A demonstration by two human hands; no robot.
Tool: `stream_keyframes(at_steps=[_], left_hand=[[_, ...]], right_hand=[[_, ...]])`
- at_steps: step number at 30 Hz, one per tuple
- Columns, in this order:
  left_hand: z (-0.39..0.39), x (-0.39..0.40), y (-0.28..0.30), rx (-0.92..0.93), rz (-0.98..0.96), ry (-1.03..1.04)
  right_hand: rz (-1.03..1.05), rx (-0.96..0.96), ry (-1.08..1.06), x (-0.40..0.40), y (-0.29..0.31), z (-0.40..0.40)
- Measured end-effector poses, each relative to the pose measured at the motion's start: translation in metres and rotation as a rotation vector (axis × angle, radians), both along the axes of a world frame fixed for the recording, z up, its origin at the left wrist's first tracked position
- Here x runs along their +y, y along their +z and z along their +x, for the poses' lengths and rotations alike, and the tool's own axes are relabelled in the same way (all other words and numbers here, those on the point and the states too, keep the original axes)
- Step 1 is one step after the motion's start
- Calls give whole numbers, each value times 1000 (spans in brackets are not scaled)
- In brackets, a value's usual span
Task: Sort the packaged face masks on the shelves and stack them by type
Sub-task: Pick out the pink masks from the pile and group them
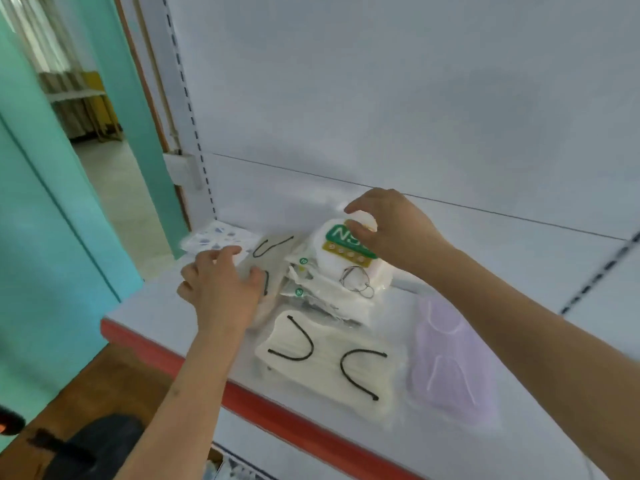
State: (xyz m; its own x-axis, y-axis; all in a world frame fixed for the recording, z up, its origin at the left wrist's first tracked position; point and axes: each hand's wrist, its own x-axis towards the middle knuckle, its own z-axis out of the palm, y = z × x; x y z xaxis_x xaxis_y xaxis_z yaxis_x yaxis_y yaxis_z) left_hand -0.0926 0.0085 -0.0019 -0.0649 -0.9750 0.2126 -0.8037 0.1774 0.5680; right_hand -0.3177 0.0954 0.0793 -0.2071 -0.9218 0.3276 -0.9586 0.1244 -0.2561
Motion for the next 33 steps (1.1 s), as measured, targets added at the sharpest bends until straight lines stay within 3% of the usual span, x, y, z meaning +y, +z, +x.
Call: stream_keyframes(at_steps=[3, 6, 10, 14, 17, 20, 24, 29, 31, 33], left_hand=[[-50, 53, 19, 308, -271, -241], [-120, 130, 28, 499, -215, -692], [-208, 235, 8, 429, 86, -1117], [-272, 320, -19, 275, 264, -1311], [-308, 362, -33, 173, 331, -1356], [-331, 389, -41, 122, 352, -1341], [-344, 407, -45, 110, 362, -1288], [-355, 414, -39, 239, 366, -1180], [-362, 420, -35, 286, 441, -1138], [-370, 429, -31, 361, 639, -1089]], right_hand=[[-196, -149, -182, 83, 2, -50], [-227, -245, -421, 175, -9, -100], [-127, -327, -733, 305, -40, -160], [73, -267, -1047, 425, -64, -202], [323, -229, -1183, 476, -87, -217], [354, -255, -1246, 494, -110, -230], [38, -397, -1248, 504, -124, -244], [-320, -482, -1201, 507, -130, -236], [-469, -484, -1172, 509, -128, -226], [-613, -528, -1142, 512, -122, -215]])
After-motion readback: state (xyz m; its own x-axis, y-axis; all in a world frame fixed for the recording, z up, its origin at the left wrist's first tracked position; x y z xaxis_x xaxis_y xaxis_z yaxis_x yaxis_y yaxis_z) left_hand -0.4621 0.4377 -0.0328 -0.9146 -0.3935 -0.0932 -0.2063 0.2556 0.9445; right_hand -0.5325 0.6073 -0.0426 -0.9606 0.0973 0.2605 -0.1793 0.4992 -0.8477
